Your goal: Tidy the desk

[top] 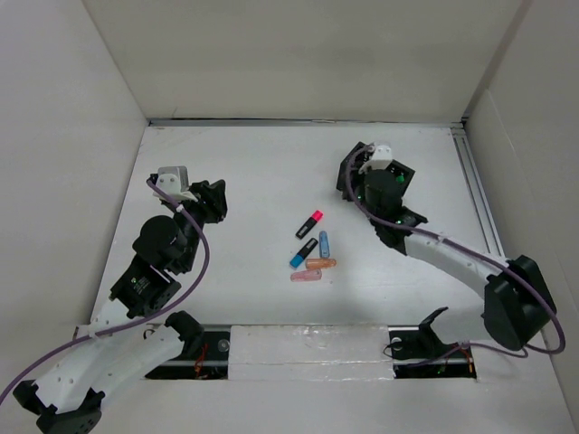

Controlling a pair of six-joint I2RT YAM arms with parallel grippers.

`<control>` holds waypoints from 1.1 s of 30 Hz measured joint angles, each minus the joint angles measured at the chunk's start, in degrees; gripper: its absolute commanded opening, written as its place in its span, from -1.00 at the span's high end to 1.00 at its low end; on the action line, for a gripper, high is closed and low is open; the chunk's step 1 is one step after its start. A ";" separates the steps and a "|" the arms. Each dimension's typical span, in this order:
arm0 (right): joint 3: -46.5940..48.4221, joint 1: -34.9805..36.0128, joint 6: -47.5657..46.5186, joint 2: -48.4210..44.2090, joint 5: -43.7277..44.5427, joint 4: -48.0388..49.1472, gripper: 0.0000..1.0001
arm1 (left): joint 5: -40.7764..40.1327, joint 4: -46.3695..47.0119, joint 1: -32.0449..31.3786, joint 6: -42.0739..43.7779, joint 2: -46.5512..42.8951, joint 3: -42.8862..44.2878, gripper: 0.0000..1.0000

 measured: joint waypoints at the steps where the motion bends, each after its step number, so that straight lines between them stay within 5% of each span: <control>1: -0.17 1.75 0.28 1.03 -0.55 -0.52 0.70 | 0.00 0.02 0.00 0.00 0.00 0.00 0.28; 2: -0.39 3.48 0.52 2.40 -1.05 -1.22 0.53 | 0.00 0.02 0.00 0.00 -0.02 0.00 0.28; 3: -0.68 4.92 0.70 4.07 -1.84 -1.86 0.13 | 0.00 0.02 0.00 0.02 -0.09 0.00 0.28; 6: -0.76 7.74 0.81 10.01 -5.46 -3.82 -0.48 | 0.02 0.02 0.00 0.00 -0.20 0.00 0.28; 7: -0.48 8.04 0.76 12.28 -6.99 -4.68 -0.52 | 0.04 0.02 0.00 0.00 -0.17 0.00 0.28; 20: 8.44 5.11 4.28 29.81 -18.49 -8.90 -0.47 | 0.31 0.02 0.00 -0.02 -0.24 0.00 0.28; 23: 9.73 5.05 4.92 32.00 -18.49 -8.63 -0.27 | 0.68 0.02 0.00 -0.02 -0.28 0.00 0.28; 33: 19.76 9.27 4.20 38.47 -11.45 -14.01 -0.14 | 1.38 0.00 0.00 -0.04 -1.31 0.00 0.27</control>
